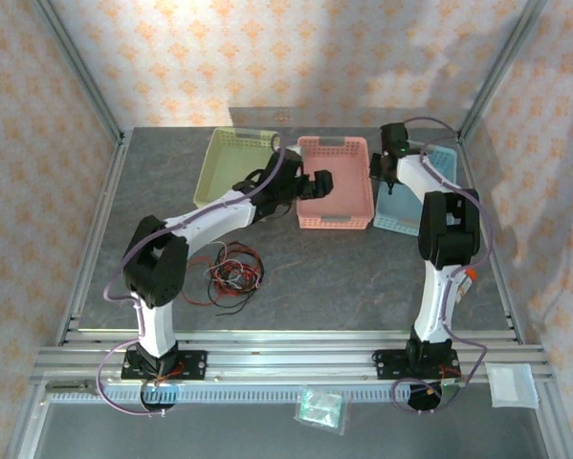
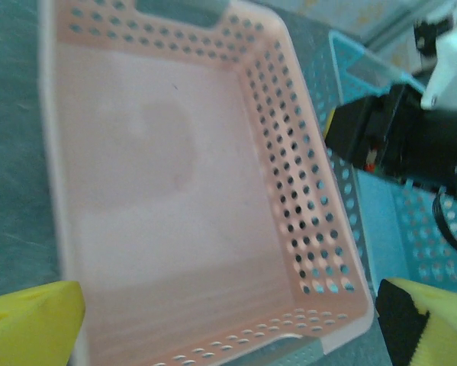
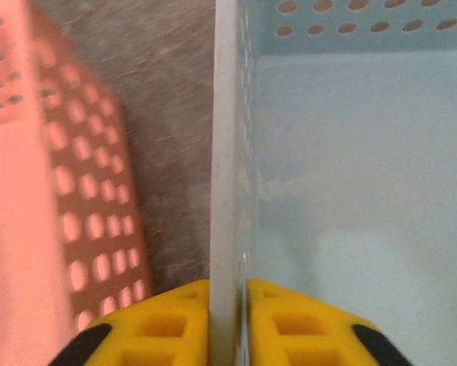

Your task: Untangle the cables

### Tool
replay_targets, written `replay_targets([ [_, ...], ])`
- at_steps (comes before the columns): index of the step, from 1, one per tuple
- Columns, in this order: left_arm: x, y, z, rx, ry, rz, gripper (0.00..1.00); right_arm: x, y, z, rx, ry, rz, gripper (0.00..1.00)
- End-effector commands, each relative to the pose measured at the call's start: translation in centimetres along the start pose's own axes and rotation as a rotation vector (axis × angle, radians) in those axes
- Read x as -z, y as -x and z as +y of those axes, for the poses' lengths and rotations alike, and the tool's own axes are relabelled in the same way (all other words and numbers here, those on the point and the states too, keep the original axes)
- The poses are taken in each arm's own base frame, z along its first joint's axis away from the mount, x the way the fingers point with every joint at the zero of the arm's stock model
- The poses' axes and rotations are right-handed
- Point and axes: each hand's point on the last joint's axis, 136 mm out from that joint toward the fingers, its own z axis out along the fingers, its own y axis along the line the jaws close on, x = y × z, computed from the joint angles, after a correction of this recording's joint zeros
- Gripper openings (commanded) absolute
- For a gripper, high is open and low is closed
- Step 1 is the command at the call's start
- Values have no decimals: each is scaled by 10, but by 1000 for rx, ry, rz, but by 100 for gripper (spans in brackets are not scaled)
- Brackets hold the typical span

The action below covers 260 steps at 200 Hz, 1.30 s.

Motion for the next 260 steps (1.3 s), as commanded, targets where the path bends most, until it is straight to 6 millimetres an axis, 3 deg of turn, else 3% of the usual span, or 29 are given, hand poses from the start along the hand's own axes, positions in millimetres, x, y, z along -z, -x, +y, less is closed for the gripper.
replay_targets([
  [1, 18, 15, 12, -33, 53, -43, 99, 32, 16, -2, -21, 22, -50, 29],
  [17, 24, 17, 24, -56, 101, -47, 99, 50, 24, -5, -15, 4, -88, 45],
  [41, 29, 20, 39, -46, 130, -48, 100, 75, 27, -11, -13, -5, -127, 59],
  [63, 32, 25, 59, -11, 147, -59, 99, 86, 14, -2, -14, 73, -122, 74],
  [86, 27, 28, 81, 21, 173, -39, 99, 79, -9, 11, -3, 171, -53, 100],
  [103, 17, 24, 91, 19, 186, 1, 99, 67, -19, 12, 5, 168, -4, 100],
  [139, -3, 19, 95, 6, 176, 63, 99, 54, -20, 17, 12, 175, 24, 100],
  [152, -17, 11, 107, 1, 216, 95, 99, 49, -20, 21, 16, 188, 37, 100],
  [194, -25, 18, 136, 14, 364, 73, 99, 32, -20, 36, 40, 190, 71, 100],
  [213, -35, 13, 133, 14, 338, 106, 99, 26, -18, 42, 51, 181, 78, 99],
  [260, -47, 14, 121, 21, 270, 121, 99, 13, -17, 60, 127, 154, 104, 87],
])
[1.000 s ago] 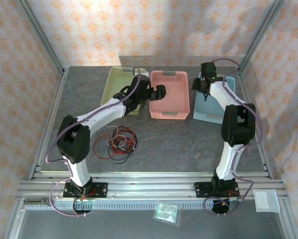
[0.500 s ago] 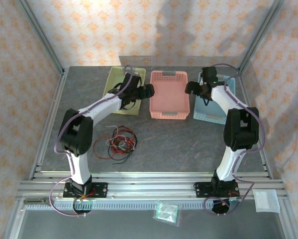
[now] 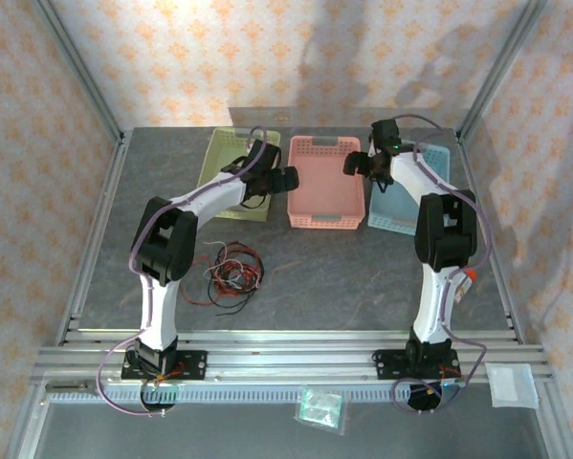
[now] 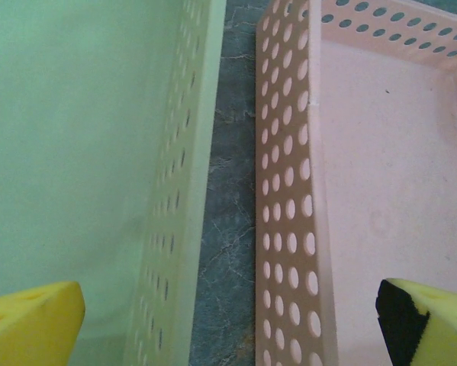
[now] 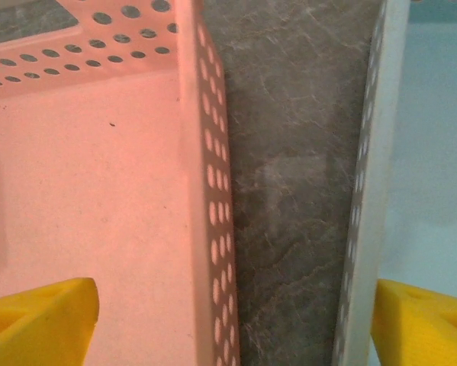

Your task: Untangle the cables

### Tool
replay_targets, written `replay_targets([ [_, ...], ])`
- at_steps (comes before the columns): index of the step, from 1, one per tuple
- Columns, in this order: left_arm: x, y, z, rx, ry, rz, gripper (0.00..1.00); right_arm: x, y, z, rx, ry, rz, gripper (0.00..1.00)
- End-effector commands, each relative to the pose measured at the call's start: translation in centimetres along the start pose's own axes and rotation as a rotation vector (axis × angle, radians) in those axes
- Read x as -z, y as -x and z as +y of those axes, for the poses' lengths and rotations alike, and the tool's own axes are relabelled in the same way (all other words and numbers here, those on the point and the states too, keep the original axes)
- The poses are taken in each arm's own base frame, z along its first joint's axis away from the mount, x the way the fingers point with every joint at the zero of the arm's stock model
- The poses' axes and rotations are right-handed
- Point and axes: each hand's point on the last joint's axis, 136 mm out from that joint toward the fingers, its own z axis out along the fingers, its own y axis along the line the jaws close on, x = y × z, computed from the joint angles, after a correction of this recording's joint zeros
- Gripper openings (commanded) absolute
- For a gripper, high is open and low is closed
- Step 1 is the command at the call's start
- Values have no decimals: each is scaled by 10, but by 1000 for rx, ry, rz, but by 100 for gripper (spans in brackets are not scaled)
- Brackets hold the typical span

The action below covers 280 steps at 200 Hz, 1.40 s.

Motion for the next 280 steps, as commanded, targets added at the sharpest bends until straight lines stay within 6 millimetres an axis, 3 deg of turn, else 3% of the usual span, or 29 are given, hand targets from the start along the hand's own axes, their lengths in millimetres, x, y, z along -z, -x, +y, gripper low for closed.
replay_targets([
  [1, -3, 8, -6, -7, -20, 3, 100, -5, -4, 6, 54, -34, 38, 87],
  [15, -6, 10, -10, -10, -31, 11, 100, -7, -4, 10, 69, -34, 45, 84],
  [51, -10, 6, -31, -12, -132, 49, 84, -6, -5, 24, 77, 2, 47, 78],
  [92, -11, -2, -34, -11, -149, 70, 83, -6, -7, 32, 58, 46, 54, 70],
  [133, -10, -2, -37, -13, -163, 67, 72, -6, -5, 43, 36, 102, 52, 60],
  [211, -11, 4, -25, 31, -142, 49, 63, -18, -8, 70, 48, 162, 73, 54],
  [280, -9, 18, -7, 68, -106, 13, 62, -26, -4, 97, 52, 187, 65, 54],
])
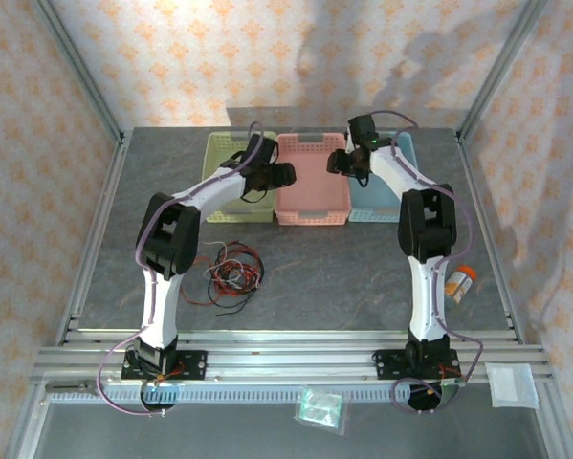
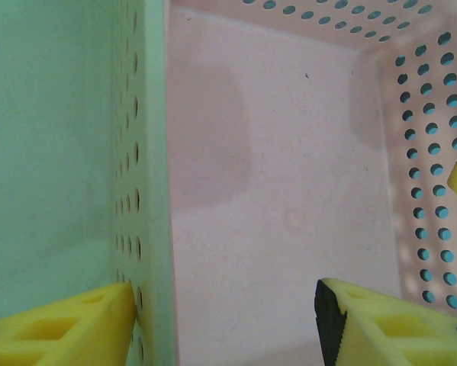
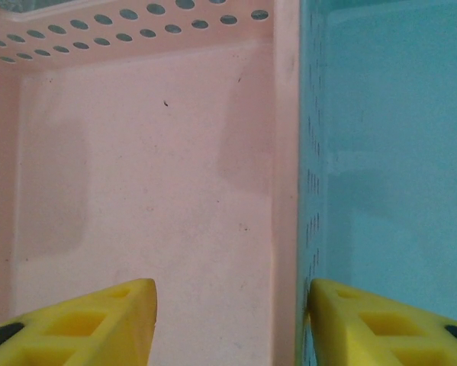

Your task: Untangle the cables

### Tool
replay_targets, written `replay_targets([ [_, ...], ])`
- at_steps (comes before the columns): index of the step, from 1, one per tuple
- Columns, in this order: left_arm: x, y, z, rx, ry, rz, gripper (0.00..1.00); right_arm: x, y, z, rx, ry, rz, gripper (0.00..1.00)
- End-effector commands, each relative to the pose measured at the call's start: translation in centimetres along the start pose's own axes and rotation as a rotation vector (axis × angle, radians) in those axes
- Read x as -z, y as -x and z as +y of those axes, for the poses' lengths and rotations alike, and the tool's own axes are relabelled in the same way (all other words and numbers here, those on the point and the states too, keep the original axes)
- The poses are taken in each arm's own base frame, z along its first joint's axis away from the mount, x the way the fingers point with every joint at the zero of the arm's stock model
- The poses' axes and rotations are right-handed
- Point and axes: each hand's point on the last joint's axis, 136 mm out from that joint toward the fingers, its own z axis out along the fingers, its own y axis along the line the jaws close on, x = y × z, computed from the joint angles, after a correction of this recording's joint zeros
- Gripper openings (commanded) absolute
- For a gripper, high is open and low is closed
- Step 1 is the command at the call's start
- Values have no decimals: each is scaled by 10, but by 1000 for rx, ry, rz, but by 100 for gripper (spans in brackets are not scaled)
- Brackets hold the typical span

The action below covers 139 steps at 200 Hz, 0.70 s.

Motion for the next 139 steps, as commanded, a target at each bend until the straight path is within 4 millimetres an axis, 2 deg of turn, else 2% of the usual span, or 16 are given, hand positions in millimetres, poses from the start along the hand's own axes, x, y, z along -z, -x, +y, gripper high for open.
replay_targets([
  [1, 5, 10, 5, 25, 4, -30, 62, -5, 0, 31, 8, 62, 9, 54],
  [52, 6, 22, 18, 11, 32, -37, 63, -14, 8, 46, 5, 70, -9, 55],
  [95, 0, 28, 20, -27, 51, -20, 64, -18, 17, 45, -21, 46, -33, 55],
  [116, 3, 34, 28, -23, 93, -28, 79, -14, 22, 42, -22, 22, -51, 60],
  [139, 18, 45, 27, -21, 114, -74, 88, -1, 31, 38, -10, -21, -83, 71],
])
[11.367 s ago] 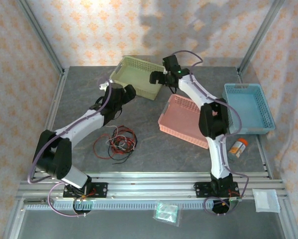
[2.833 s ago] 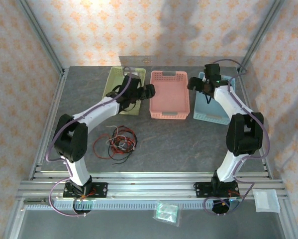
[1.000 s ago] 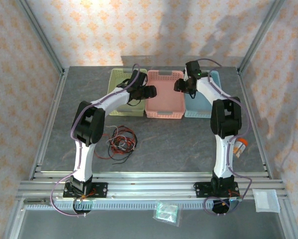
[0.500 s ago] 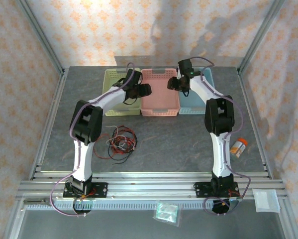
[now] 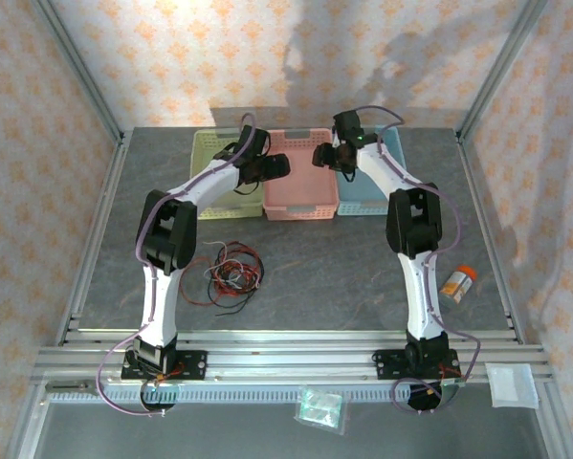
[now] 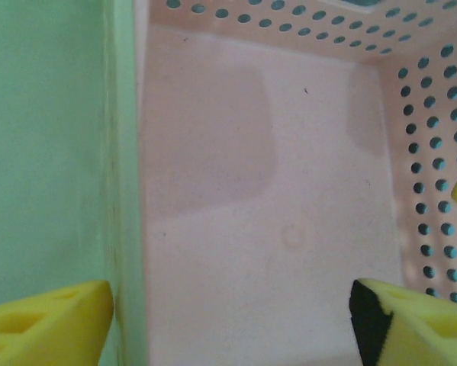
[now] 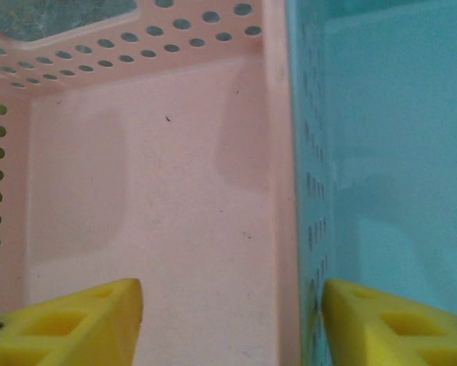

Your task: Untangle the cables

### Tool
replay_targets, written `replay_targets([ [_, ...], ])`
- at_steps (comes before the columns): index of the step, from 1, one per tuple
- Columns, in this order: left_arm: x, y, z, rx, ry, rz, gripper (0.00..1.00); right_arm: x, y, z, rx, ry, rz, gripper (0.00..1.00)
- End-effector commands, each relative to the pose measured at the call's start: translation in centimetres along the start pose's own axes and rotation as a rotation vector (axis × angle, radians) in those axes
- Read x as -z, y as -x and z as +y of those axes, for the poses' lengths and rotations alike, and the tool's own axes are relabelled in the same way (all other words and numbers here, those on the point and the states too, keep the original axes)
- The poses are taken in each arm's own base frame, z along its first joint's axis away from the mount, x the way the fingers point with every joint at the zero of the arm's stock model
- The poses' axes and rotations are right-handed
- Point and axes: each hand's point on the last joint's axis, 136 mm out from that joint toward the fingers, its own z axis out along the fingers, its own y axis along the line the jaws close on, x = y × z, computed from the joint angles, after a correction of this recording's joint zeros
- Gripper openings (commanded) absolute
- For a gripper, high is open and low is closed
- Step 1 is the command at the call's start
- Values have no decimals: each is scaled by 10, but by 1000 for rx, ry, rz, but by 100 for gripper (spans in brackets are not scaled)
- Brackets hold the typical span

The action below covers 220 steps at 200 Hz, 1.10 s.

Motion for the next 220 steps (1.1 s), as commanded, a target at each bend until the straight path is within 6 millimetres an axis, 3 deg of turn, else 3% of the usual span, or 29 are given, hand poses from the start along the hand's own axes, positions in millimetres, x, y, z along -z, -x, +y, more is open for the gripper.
replay_targets([
  [1, 16, 17, 3, -11, 45, -48, 89, 16, 14, 5, 12, -42, -49, 72],
  [35, 66, 41, -10, -39, 48, -140, 94, 68, 38, 13, 35, -59, -156, 95],
  [52, 99, 45, -17, -65, 62, -195, 94, 97, 40, 17, 38, -47, -212, 98],
  [55, 99, 41, -17, -71, 67, -193, 94, 101, 38, 17, 37, -46, -219, 98],
  [58, 114, 44, -22, -77, 55, -218, 94, 107, 37, 18, 38, -42, -233, 99],
  [65, 127, 40, -26, -92, 51, -238, 97, 119, 34, 22, 47, -30, -261, 99],
  [89, 157, 11, -34, -124, 49, -279, 99, 149, 15, 31, 93, -32, -335, 100],
  [135, 182, -54, -21, -63, 67, -267, 99, 179, -37, 50, 133, 19, -424, 100],
  [157, 196, -81, -8, -28, 76, -277, 93, 184, -67, 65, 144, 28, -406, 100],
  [196, 216, -126, 23, 26, 86, -233, 93, 187, -144, 103, 153, 142, -345, 100],
  [220, 228, -147, 51, 51, 118, -230, 93, 183, -188, 116, 102, 206, -284, 93],
])
